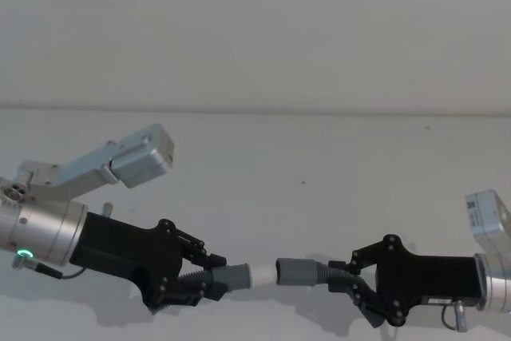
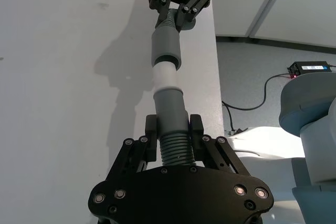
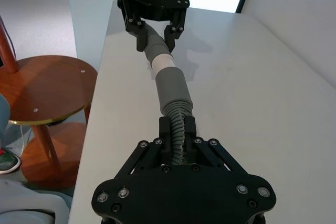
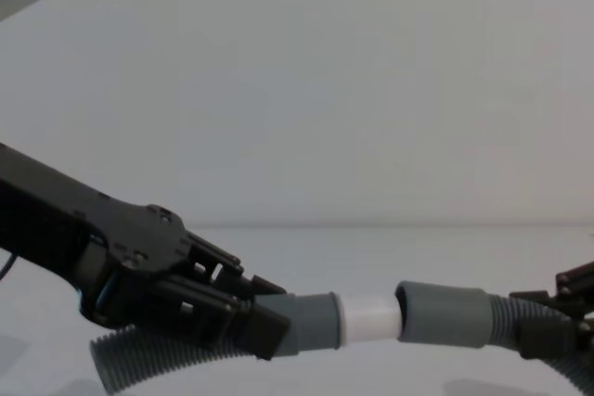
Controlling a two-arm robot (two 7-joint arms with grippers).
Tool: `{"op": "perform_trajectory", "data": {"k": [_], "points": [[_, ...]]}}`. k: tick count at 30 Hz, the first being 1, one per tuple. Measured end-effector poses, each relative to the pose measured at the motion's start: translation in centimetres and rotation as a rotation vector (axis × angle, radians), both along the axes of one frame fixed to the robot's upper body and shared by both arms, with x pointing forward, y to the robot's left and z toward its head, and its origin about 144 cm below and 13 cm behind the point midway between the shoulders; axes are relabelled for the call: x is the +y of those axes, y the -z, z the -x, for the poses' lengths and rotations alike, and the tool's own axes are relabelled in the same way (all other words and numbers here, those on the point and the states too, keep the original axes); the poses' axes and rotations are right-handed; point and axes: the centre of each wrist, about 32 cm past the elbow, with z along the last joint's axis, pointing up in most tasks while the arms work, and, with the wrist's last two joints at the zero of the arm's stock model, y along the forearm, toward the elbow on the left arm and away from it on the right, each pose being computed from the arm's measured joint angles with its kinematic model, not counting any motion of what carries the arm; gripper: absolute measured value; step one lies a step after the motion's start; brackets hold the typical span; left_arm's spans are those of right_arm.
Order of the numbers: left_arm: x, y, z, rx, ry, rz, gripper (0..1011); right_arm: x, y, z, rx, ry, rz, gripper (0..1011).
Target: Use both hands to pick up one end of the pipe from the table, align the ends, and insert them.
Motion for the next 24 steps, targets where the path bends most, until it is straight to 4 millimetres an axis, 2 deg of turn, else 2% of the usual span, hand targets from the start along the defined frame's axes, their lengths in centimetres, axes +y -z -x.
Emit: {"op": "perform_trajectory", "data": {"k": [24], "points": [[-0.55,-0.02,-0.11,0.002,0.009,0.003,349,-0.03,-0.04,0.17,-0.016,-0.009,-0.002,128]]}}
